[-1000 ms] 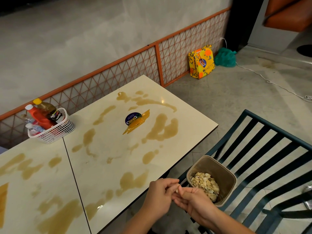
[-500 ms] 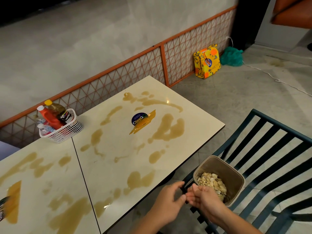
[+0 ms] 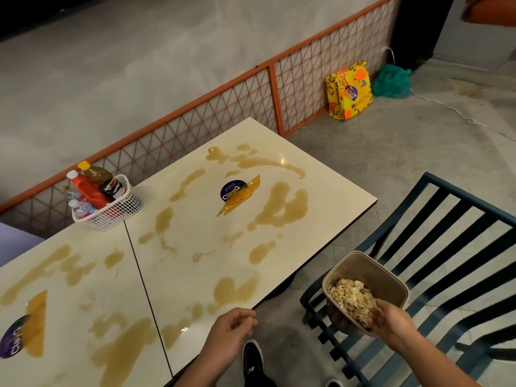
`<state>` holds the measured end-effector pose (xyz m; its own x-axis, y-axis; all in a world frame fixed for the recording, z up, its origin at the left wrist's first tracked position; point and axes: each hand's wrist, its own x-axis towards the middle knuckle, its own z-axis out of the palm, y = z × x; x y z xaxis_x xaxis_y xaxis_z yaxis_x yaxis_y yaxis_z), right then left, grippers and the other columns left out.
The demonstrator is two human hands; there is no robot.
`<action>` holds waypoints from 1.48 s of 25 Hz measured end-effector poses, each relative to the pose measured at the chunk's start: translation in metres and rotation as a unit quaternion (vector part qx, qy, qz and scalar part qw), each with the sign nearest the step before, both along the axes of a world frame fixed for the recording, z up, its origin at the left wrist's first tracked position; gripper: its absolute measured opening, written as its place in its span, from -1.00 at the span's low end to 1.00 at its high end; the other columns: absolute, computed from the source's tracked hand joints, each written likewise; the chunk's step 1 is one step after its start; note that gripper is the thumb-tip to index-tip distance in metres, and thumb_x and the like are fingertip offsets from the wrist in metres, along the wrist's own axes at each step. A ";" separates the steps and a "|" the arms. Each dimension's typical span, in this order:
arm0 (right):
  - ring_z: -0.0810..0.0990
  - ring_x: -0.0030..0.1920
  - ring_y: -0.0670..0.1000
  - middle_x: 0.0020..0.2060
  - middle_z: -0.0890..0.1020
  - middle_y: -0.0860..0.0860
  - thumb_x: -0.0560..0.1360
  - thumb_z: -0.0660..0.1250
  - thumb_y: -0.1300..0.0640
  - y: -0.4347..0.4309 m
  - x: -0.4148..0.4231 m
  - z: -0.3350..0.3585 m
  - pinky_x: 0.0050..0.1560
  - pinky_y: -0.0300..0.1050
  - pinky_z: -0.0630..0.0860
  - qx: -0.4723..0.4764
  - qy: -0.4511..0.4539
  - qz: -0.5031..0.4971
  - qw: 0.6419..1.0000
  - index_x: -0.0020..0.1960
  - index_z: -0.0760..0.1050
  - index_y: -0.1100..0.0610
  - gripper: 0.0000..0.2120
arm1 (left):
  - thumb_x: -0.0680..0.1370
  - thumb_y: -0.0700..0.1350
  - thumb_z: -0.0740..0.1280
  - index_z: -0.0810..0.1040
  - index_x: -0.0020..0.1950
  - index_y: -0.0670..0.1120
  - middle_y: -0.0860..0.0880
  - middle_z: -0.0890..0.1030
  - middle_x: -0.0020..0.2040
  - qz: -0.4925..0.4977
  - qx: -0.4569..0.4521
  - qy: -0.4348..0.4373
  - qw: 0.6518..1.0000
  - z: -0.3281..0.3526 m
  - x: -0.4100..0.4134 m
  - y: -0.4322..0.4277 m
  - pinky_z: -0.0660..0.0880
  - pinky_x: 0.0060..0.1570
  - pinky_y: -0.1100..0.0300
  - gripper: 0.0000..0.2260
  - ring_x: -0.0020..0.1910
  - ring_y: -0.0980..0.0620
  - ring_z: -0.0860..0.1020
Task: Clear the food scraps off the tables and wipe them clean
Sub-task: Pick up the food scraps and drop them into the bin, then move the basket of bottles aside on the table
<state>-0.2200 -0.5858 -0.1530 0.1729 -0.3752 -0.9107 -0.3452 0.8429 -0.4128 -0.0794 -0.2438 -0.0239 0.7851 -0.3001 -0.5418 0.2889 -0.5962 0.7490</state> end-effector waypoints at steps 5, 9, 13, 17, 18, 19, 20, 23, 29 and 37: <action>0.64 0.05 0.20 0.14 0.60 0.22 0.66 0.20 0.11 0.004 0.010 0.000 -0.21 0.07 0.60 0.020 0.024 -0.034 0.999 0.47 0.34 0.09 -0.62 | 0.60 -0.22 0.34 0.67 0.02 -0.05 0.02 0.73 -0.10 0.023 -0.005 -0.009 1.000 0.015 0.001 0.018 0.45 -0.26 0.43 -0.87 -0.16 0.08 0.65; 0.59 0.16 0.23 0.24 0.57 0.24 0.69 0.14 0.15 0.054 0.036 0.042 0.10 0.19 0.56 0.008 0.021 0.039 0.999 0.43 0.37 0.14 -0.67 | 0.60 -0.20 0.33 0.67 0.02 -0.04 0.00 0.73 -0.09 0.055 -0.026 -0.005 0.998 0.024 0.007 0.050 0.47 -0.22 0.37 -0.86 -0.20 0.13 0.63; 0.54 -0.19 0.16 -0.09 0.57 0.21 0.67 0.21 0.20 0.128 0.077 0.107 0.08 0.08 0.54 -0.026 0.005 0.176 0.984 0.13 0.50 0.21 -0.87 | 0.59 -0.14 0.34 0.66 0.02 -0.02 0.01 0.73 -0.09 0.115 -0.066 -0.014 0.991 0.042 0.022 0.106 0.45 -0.22 0.27 -0.89 -0.20 0.12 0.63; 0.49 -0.35 0.11 -0.24 0.56 0.20 0.65 0.22 0.31 0.194 0.108 0.143 -0.32 -0.12 0.35 -0.108 -0.070 0.290 0.948 0.22 0.50 0.31 -0.81 | 0.60 -0.17 0.32 0.67 0.00 0.00 0.04 0.73 -0.10 0.171 -0.095 -0.038 0.980 0.061 0.034 0.160 0.45 -0.18 0.22 -0.86 -0.16 0.08 0.63; 0.50 -0.36 0.11 -0.26 0.58 0.23 0.63 0.23 0.33 0.215 0.120 0.154 -0.34 -0.14 0.33 -0.125 -0.088 0.324 0.933 0.22 0.52 0.32 -0.80 | 0.60 -0.18 0.32 0.67 -0.01 -0.01 0.03 0.73 -0.11 0.187 -0.105 -0.045 0.976 0.065 0.037 0.181 0.44 -0.19 0.22 -0.86 -0.17 0.07 0.63; 0.54 -0.33 0.14 -0.24 0.61 0.24 0.62 0.25 0.32 0.235 0.134 0.165 -0.32 -0.13 0.34 -0.152 -0.099 0.357 0.916 0.18 0.56 0.29 -0.82 | 0.60 -0.19 0.32 0.67 -0.01 -0.01 0.03 0.73 -0.11 0.197 -0.112 -0.054 0.972 0.069 0.039 0.200 0.44 -0.20 0.23 -0.86 -0.18 0.07 0.63; 0.57 -0.28 0.16 -0.21 0.65 0.23 0.61 0.27 0.29 0.256 0.149 0.181 -0.29 -0.11 0.39 -0.180 -0.107 0.392 0.895 0.12 0.60 0.24 -0.84 | 0.60 -0.20 0.33 0.67 -0.01 -0.02 0.01 0.73 -0.11 0.207 -0.118 -0.065 0.969 0.073 0.044 0.218 0.44 -0.20 0.24 -0.86 -0.18 0.07 0.62; 0.64 -0.17 0.14 -0.12 0.71 0.20 0.60 0.30 0.22 0.318 0.191 0.215 -0.20 -0.03 0.51 -0.232 -0.176 0.479 0.828 0.08 0.63 0.15 -0.85 | 0.59 -0.19 0.33 0.68 0.00 -0.02 0.00 0.73 -0.10 0.239 -0.130 -0.104 0.957 0.082 0.060 0.270 0.47 -0.21 0.32 -0.86 -0.17 0.05 0.63; 0.64 -0.14 0.08 -0.05 0.70 0.17 0.60 0.29 0.20 0.397 0.252 0.253 -0.16 -0.03 0.53 -0.287 -0.238 0.565 0.736 0.08 0.62 0.11 -0.86 | 0.60 -0.12 0.32 0.67 0.03 0.03 0.06 0.72 -0.07 0.259 -0.125 -0.139 0.948 0.099 0.078 0.334 0.48 -0.14 0.28 -0.87 -0.10 0.05 0.66; 0.53 -0.22 0.06 -0.13 0.64 0.10 0.59 0.26 0.16 0.434 0.360 0.237 -0.22 -0.10 0.40 -0.328 -0.193 0.633 0.675 0.08 0.58 0.16 -0.85 | 0.59 -0.12 0.33 0.67 0.03 0.01 0.03 0.71 -0.05 0.280 -0.102 -0.128 0.946 0.097 0.129 0.365 0.49 -0.15 0.23 -0.88 -0.11 0.04 0.64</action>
<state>0.1400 -0.1515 0.0842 0.9092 -0.0054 -0.4163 -0.3773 -0.4334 -0.8184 0.0494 0.1216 0.0735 0.9498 0.1228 -0.2878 0.3098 -0.2385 0.9204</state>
